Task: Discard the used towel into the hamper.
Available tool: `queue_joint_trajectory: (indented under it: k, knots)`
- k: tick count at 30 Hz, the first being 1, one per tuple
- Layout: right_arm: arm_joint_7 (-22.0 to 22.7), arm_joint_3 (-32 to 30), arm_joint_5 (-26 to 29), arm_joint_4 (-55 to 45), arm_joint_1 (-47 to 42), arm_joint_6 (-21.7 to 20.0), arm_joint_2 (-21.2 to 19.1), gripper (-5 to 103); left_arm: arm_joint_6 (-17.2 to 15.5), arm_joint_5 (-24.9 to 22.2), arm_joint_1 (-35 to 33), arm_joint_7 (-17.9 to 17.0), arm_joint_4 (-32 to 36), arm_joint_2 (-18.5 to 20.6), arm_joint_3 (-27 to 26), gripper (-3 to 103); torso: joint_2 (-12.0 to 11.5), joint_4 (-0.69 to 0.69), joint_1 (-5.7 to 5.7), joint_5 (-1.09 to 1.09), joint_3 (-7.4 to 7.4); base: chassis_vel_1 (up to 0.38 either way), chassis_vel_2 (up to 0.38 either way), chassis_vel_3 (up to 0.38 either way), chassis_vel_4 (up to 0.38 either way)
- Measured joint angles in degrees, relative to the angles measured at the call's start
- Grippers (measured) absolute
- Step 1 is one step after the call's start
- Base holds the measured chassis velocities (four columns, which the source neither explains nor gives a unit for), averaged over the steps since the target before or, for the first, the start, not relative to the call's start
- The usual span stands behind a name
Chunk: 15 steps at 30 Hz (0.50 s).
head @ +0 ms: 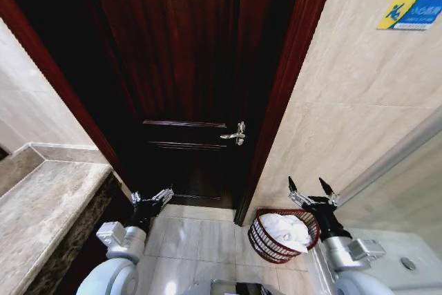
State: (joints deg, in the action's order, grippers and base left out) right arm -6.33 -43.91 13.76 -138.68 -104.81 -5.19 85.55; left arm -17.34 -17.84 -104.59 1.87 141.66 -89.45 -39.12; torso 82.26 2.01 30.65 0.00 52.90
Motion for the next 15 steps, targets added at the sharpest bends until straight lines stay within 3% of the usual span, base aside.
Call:
queue_joint_trajectory:
  k: [15]
  knots:
    - [-0.06,-0.03,0.01,0.15,0.01,0.0,-0.01,100,0.0,0.0,0.0,0.0,0.0,0.0,0.0,97,0.0,0.0,0.0,0.0,0.0,-0.004,-0.003,0.002,0.007]
